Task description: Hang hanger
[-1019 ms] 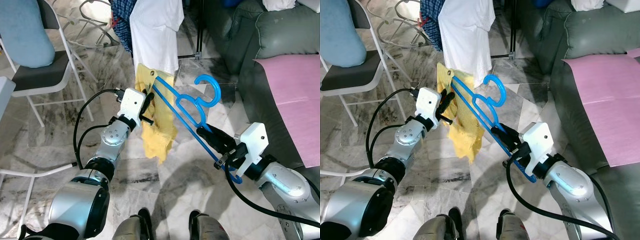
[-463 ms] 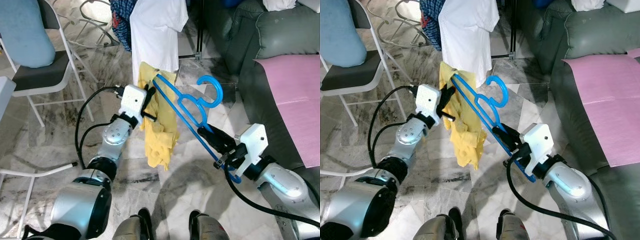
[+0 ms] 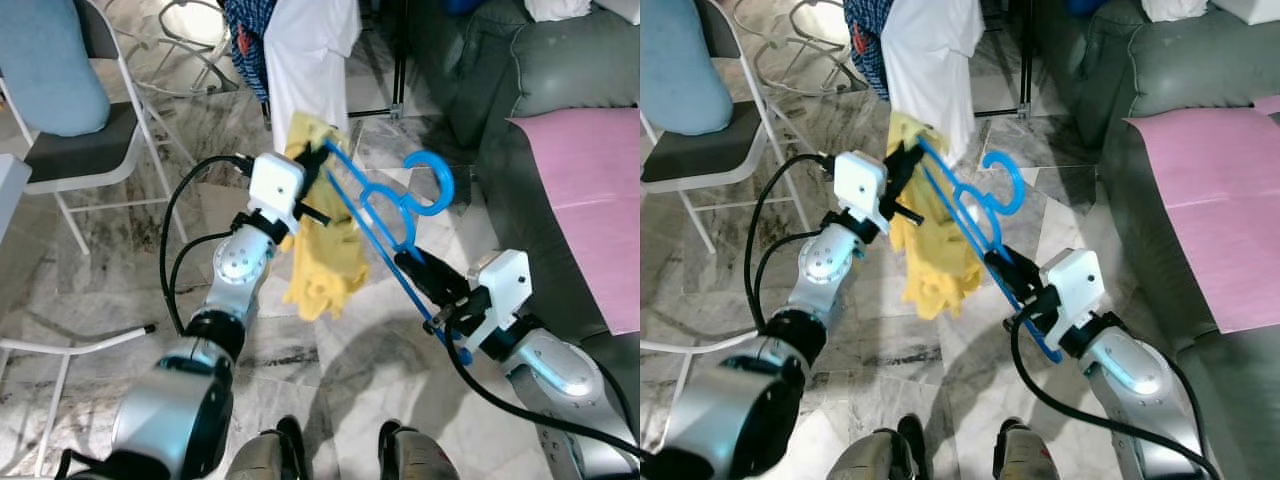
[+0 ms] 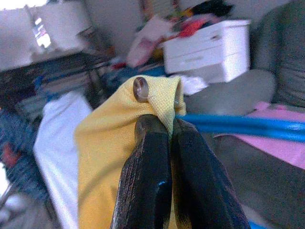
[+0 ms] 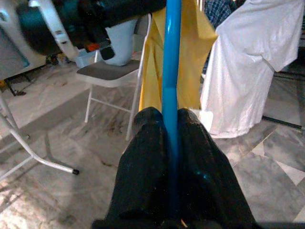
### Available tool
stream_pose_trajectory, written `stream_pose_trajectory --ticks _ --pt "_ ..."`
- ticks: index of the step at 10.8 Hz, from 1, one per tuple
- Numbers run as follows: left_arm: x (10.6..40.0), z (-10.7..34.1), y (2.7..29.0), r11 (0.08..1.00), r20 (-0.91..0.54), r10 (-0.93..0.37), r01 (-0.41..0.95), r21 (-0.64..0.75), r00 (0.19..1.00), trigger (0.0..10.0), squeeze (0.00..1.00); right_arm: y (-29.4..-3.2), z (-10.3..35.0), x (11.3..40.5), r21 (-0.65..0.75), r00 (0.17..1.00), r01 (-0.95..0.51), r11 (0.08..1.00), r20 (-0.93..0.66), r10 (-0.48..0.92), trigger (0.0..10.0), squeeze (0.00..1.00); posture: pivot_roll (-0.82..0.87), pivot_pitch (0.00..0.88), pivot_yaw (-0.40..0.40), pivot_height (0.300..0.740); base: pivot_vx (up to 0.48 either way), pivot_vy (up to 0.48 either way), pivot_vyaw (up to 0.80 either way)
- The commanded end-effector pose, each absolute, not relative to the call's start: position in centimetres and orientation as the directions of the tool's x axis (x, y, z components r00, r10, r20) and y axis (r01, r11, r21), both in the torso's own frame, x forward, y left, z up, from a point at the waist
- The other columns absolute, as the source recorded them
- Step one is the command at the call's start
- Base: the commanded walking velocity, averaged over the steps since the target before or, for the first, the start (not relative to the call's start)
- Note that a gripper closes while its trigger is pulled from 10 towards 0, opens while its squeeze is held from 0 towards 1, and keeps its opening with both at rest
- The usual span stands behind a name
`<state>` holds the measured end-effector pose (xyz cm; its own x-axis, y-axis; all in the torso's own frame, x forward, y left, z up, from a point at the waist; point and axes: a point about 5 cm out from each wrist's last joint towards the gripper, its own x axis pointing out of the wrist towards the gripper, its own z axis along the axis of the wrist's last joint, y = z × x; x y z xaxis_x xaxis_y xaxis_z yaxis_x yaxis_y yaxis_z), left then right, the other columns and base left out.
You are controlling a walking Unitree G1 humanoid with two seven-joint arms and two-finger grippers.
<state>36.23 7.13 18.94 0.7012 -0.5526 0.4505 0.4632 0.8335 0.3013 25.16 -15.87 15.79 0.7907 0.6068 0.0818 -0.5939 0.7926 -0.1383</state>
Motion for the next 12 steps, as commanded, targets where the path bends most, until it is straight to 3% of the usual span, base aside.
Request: stream_pose_trajectory --ticks 1,3,6,9,12 --pt "35.6 19.8 6.6 0.8 0.494 -0.6 0.48 0.36 0.629 0.0 0.0 -15.5 15.2 25.1 -0.115 0.785 -0.608 0.786 0.065 0.617 10.0 0.0 -0.31 0.221 0.158 0.74 0.0 0.0 0.0" --pt "34.0 19.2 6.6 0.745 0.515 -0.663 0.546 0.383 0.543 0.0 0.0 -16.3 14.9 26.3 -0.037 0.822 -0.56 0.828 0.098 0.561 10.0 0.0 -0.31 0.221 0.156 0.74 0.0 0.0 0.0" --pt "32.5 16.9 7.2 0.666 0.448 -0.742 0.625 0.406 0.499 0.0 0.0 -17.7 15.2 27.9 0.044 0.867 -0.488 0.872 0.135 0.479 10.0 0.0 -0.3 0.218 0.146 0.74 0.0 0.0 0.0" --pt "31.2 13.3 7.4 0.606 0.319 -0.796 0.686 0.403 0.515 0.0 0.0 -19.5 16.5 28.9 0.123 0.902 -0.407 0.905 0.211 0.377 10.0 0.0 -0.3 0.216 0.145 0.74 0.0 0.0 0.0" --pt "30.2 8.3 7.4 0.598 0.109 -0.795 0.738 0.313 0.597 0.0 0.0 -19.2 20.0 29.3 0.095 0.873 -0.41 0.907 0.328 0.361 10.0 0.0 -0.32 0.209 0.15 0.74 0.0 0.0 0.0"
